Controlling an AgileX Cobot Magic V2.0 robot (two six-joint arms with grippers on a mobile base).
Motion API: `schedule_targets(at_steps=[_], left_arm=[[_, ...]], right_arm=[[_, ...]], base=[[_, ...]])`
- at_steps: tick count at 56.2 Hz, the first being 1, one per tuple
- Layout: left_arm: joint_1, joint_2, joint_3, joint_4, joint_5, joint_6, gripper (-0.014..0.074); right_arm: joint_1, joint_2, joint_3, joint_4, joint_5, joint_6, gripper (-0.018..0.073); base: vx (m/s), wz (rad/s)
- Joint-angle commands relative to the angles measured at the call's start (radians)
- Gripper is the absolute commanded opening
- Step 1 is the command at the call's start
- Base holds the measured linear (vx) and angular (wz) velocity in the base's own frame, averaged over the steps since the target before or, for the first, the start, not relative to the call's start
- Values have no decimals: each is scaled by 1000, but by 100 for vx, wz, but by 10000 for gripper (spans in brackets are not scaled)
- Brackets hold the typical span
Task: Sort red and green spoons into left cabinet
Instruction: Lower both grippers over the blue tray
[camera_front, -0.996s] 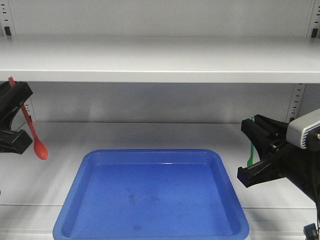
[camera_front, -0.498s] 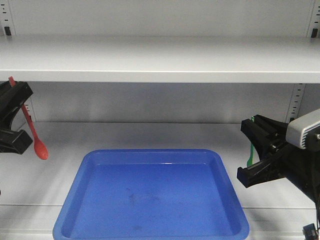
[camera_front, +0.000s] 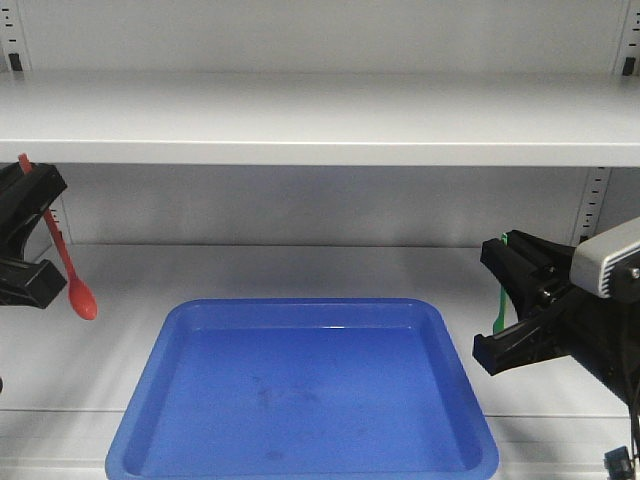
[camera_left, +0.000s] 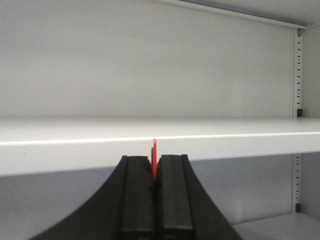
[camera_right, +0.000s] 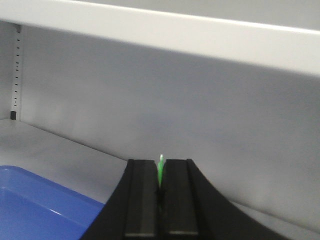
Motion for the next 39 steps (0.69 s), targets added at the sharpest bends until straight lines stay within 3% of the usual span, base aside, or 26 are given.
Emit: schedule_targets(at_steps=[1, 12, 17, 23, 39], left_arm=[[-7, 12, -31, 7, -72, -6, -6], [-57, 123, -64, 217, -73, -203, -6], [-86, 199, -106, 274, -68, -272, -6], [-118, 294, -173, 286, -72, -337, -6], [-165, 476, -268, 285, -125, -543, -3]], right_arm=[[-2, 15, -27, -4, -91, 27, -9], [-1, 91, -30, -80, -153, 146, -7], [-1, 129, -59, -145, -141, 238, -6], [34, 182, -128, -199, -115, 357, -2], [128, 322, -264, -203, 84, 439, 4]], base=[[0, 0], [0, 0], [0, 0], [0, 0], [0, 0]])
